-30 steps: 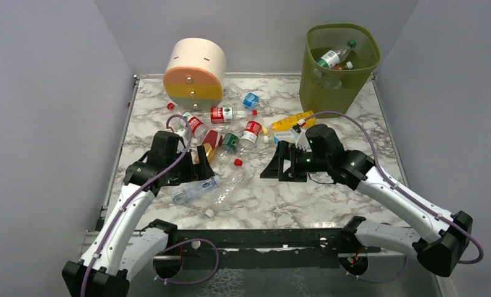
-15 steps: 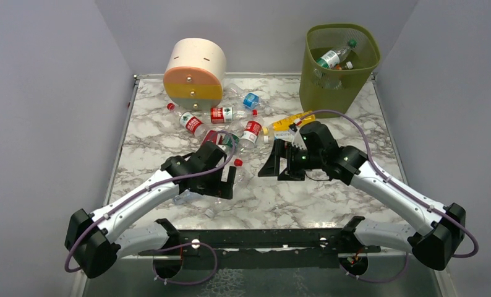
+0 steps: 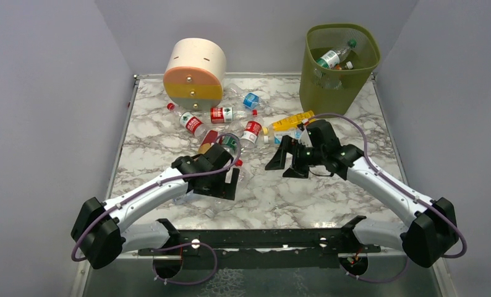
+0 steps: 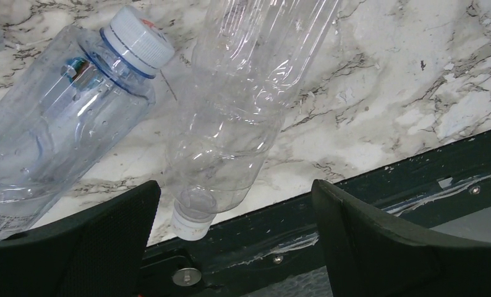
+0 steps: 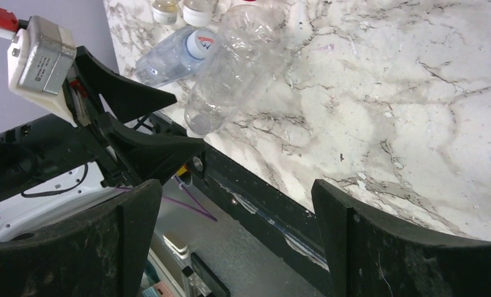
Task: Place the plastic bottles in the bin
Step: Pick up the plastic bottle at the center of the board.
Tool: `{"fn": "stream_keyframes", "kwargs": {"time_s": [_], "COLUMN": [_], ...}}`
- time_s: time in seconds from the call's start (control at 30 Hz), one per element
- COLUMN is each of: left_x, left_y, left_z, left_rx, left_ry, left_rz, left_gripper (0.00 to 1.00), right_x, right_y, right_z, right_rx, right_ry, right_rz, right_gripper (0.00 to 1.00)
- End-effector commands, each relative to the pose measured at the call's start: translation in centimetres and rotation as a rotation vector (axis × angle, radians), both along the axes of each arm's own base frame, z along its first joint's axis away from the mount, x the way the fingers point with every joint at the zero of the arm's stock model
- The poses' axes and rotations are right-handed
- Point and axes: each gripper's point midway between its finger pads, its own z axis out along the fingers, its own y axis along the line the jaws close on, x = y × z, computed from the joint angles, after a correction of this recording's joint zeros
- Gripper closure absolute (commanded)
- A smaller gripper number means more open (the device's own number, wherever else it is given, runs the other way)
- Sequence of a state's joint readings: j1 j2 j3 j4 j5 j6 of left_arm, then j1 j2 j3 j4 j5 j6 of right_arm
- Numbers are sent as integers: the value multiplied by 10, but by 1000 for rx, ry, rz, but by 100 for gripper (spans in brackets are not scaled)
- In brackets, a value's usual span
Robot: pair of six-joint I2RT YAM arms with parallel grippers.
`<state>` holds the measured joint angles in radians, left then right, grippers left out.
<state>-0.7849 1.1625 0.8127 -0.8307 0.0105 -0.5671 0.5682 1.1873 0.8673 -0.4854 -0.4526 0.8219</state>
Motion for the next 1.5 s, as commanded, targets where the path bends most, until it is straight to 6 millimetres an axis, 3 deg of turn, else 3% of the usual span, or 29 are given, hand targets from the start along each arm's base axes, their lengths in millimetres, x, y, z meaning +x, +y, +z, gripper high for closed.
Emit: {"fn": "stream_keyframes", "kwargs": {"time_s": [0.0,0.23,0.5,0.57,0.7,0.83,1.1,1.47], "left_x": [7,3,8,9,9,6,4,-14], "left_y": [-10,-17,-31,-34,-38,-44,-69,-120], "left_z": [-1,-32,-37,-33,-28,-24,16,69], "left_rx": [-17,74,44,42,23,7,-127,-382], "left_ry": [-41,-12,-65,-86,-94,-100,-153,-169], "left_rz": [-7,6,48,48,49,36,-20,-201], "left_gripper": [1,1,1,6,25,28,30,31], "right_x": [-2,-16,-24,-23,-19,-15,-2,29], "right_y": [2,-6,-15,-15,-13,-11,-5,17], "right_z": [13,20,14,10,-1,-11,-13,20], "right_rx": [58,72,45,40,29,17,10,81], "right_ry": [-59,-62,-70,-66,-56,-44,-32,-77], "right_rz": [23,9,12,9,8,5,2,-2], "right_gripper": [7,7,7,7,7,7,7,3]}}
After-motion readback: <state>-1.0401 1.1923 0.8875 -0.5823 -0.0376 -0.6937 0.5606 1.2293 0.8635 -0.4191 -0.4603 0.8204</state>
